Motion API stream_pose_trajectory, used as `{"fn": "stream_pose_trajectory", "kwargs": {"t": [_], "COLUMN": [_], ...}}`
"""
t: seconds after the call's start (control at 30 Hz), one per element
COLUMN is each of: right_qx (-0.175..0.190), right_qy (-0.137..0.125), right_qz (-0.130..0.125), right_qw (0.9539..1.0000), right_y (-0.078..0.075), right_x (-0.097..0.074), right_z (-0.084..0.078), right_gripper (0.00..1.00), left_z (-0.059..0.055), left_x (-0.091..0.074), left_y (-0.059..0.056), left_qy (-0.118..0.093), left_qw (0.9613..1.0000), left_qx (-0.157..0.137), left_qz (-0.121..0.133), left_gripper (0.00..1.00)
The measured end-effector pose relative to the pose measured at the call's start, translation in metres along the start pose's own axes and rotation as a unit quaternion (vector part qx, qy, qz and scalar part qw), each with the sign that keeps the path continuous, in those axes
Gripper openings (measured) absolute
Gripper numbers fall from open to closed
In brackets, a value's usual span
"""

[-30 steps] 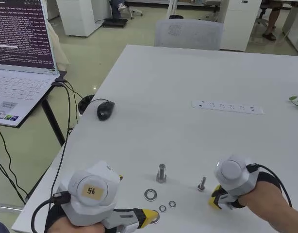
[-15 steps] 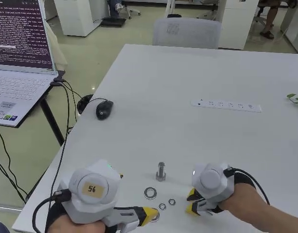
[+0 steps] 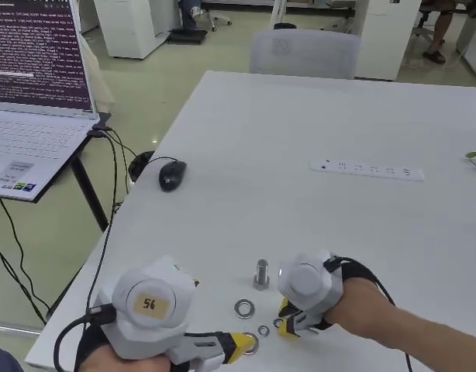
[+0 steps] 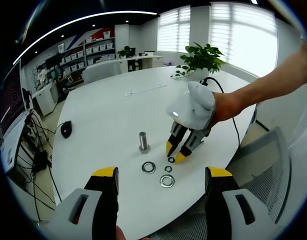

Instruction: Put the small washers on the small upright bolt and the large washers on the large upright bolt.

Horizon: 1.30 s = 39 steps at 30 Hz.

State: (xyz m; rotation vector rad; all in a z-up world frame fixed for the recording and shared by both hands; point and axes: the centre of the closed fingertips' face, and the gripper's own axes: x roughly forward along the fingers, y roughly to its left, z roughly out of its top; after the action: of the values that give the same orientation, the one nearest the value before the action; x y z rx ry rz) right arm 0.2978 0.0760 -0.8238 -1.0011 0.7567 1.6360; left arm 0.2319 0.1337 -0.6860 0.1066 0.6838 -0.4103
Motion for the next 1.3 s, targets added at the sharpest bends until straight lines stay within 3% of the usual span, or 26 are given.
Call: {"fn": "stream_pose_trajectory", "kwargs": {"t": [0.5, 1.3], "right_qx": [0.014, 0.101], "right_qy": [-0.003, -0.044], "right_qz": [-0.004, -0.027], "right_qw": [0.9999, 0.9935], "right_y": [0.002, 0.002], "right_x": [-0.001, -0.015], "right_z": [-0.002, -0.020], "right_gripper": [0.14, 0.13], "left_z": [0.001, 0.004], "left_x": [0.000, 0.005], "left_y": [0.002, -0.002], "left_qy": [0.000, 0.000], "left_qw": [1.0000, 0.9999], "left_qx": [0.002, 0.007], "left_qz": [0.002, -0.007], "left_gripper": [0.70, 0.70]}}
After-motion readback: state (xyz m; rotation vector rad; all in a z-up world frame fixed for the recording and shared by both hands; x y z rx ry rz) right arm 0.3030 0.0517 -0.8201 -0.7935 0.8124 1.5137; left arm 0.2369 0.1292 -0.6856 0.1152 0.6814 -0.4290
